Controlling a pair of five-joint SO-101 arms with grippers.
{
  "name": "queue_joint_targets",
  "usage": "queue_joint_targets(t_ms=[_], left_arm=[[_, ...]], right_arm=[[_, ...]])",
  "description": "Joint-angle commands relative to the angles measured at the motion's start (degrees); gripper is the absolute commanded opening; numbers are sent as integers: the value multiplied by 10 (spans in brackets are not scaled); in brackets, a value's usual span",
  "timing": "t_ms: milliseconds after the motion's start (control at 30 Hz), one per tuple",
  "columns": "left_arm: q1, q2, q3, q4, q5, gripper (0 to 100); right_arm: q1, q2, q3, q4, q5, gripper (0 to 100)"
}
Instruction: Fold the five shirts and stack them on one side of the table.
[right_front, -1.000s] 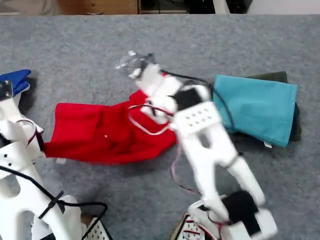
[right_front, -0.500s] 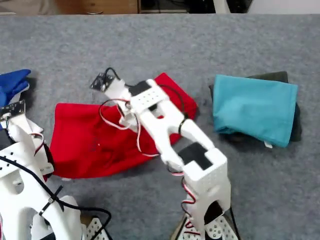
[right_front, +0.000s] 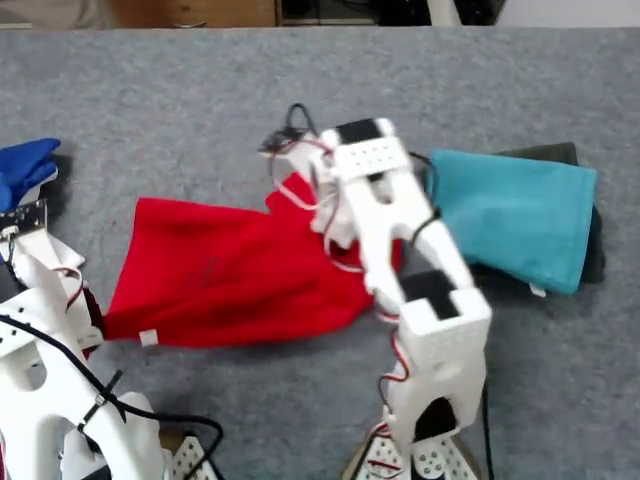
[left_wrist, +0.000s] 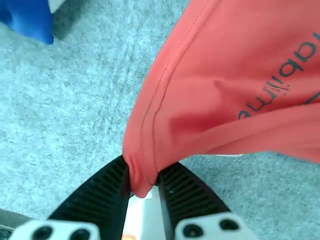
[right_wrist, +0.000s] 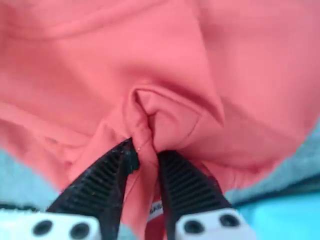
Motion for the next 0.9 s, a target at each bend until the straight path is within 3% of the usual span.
queue_joint_targets(t_ms=[0,267,467,633,867], left_arm=[[-4,-3,2,-16,-3,18],[-4,-3,3,-16,-4,18],[-30,-3,-22,-14,-3,18],[-28,-2,-19,-11,-25,18],[-28,-2,-22,-11,-25,18]], right_arm=[[55,-16,-23,50,42,23],[102,-165,149,69,130,21],[112,-297,444,-104,131,23],[150,-371,563,-180,135,25],[204,-383,551,-161,156,239]])
